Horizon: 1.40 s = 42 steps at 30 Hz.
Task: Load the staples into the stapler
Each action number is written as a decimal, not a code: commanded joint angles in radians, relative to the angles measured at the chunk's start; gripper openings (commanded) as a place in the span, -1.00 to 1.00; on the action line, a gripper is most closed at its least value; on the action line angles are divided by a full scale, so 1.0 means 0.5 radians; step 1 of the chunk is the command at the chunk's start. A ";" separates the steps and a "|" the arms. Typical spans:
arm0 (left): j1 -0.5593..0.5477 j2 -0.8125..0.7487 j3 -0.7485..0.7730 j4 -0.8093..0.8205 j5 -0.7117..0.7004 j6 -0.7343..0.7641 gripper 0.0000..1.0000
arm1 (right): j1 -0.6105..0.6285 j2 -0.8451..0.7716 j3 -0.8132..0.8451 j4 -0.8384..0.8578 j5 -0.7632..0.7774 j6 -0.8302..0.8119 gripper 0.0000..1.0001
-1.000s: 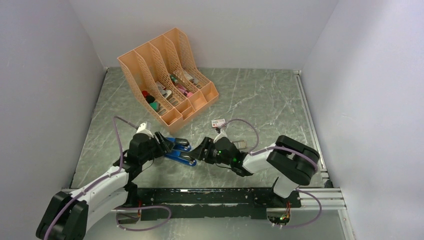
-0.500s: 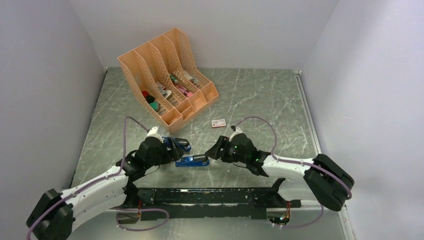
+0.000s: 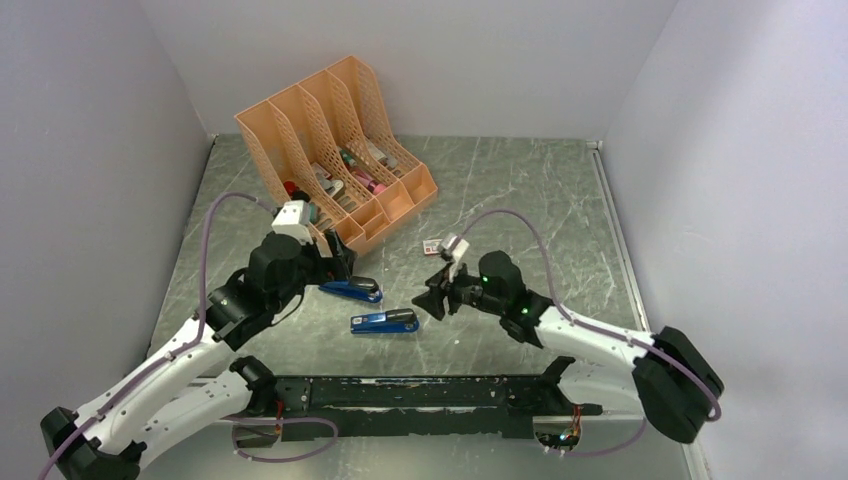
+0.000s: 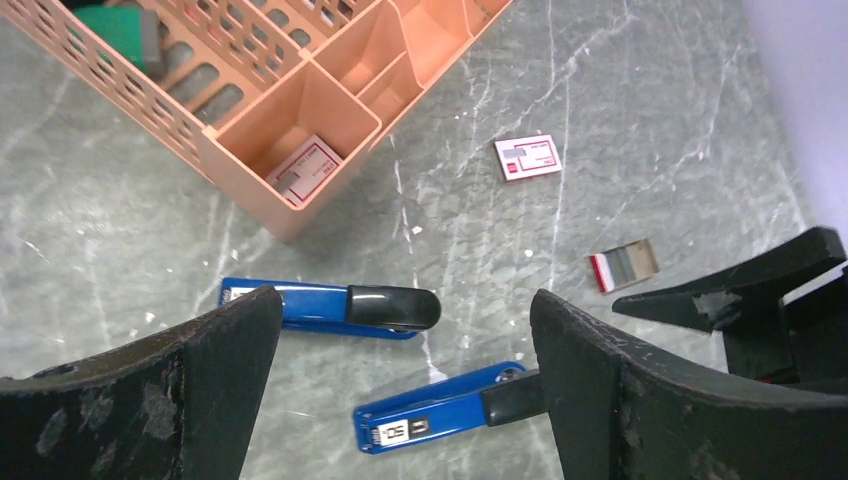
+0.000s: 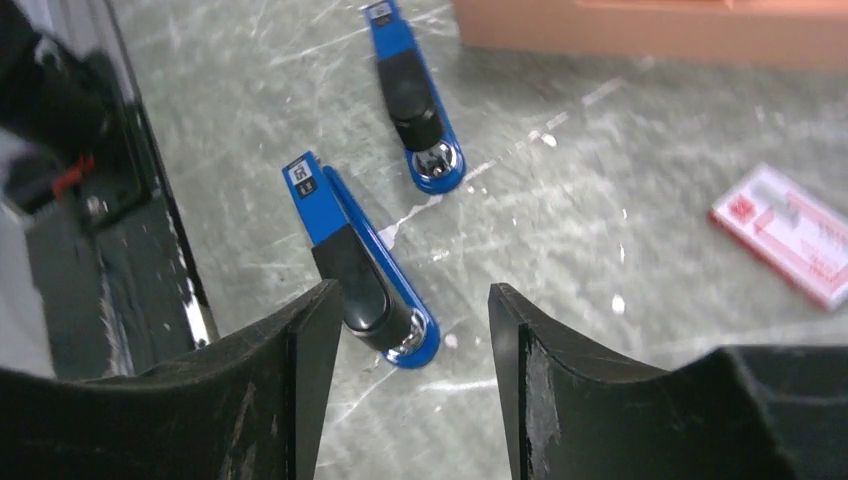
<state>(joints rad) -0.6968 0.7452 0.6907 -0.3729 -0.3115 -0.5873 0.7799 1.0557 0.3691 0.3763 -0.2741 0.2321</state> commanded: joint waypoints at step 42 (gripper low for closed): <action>-0.073 0.305 -0.300 0.256 1.799 2.193 0.99 | 0.207 0.264 0.241 -0.225 -0.548 -1.336 -1.00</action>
<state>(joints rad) -0.7033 0.8684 0.5541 -0.3141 0.5152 0.4561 0.8917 1.2659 0.4980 0.1764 -0.5308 -0.4747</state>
